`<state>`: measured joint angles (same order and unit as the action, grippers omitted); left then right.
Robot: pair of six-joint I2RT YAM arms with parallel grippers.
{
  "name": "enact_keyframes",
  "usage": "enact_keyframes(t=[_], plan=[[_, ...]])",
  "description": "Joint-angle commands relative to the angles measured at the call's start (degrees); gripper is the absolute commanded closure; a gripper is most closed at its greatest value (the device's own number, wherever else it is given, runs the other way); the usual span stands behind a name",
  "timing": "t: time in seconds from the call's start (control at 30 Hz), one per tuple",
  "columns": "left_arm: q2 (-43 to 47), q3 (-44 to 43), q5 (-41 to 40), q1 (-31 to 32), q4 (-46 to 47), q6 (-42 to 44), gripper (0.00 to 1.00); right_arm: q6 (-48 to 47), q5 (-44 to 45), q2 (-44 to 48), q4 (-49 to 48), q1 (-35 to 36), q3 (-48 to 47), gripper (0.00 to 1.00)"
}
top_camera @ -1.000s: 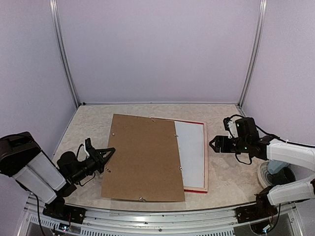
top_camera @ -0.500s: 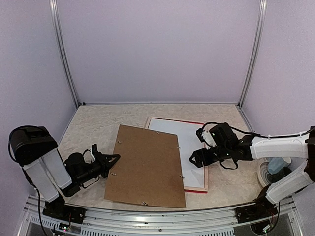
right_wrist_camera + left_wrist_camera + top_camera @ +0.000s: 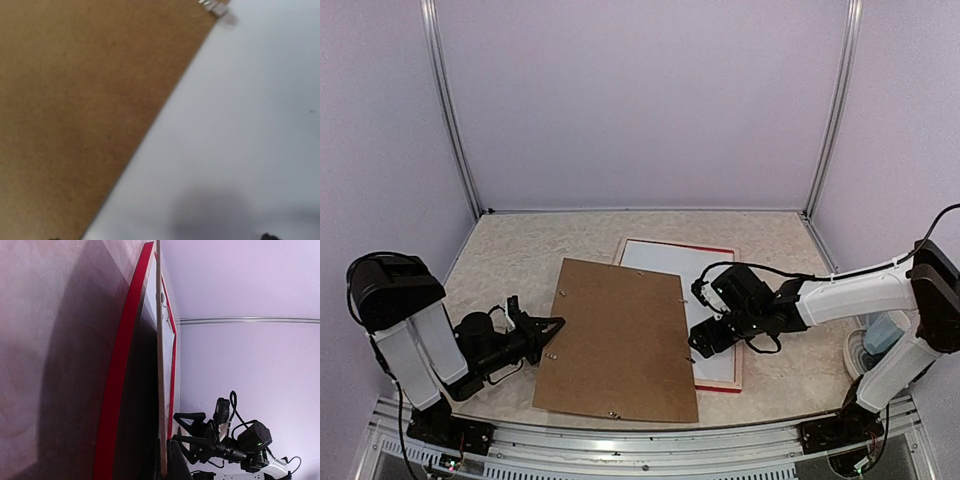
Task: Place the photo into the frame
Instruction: Adjust the fastener on the backboard.
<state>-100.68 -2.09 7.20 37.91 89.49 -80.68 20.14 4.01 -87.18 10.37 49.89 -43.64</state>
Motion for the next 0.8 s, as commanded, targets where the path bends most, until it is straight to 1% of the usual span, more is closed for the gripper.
enact_keyframes(t=[0.0,0.27,0.77], plan=[[-0.7,0.6,1.41,-0.66,16.63,1.92,1.0,-1.7,2.6,-3.04,1.68,2.15,-2.12,0.13],[-1.76,1.68,3.07,-2.03,16.66,2.76,1.0,-1.66,2.39,-3.95,2.06,3.7,-2.07,0.13],[-5.02,1.79,4.03,-2.56,16.68,4.28,1.0,-1.96,-1.78,-2.28,2.14,6.27,-1.06,0.14]])
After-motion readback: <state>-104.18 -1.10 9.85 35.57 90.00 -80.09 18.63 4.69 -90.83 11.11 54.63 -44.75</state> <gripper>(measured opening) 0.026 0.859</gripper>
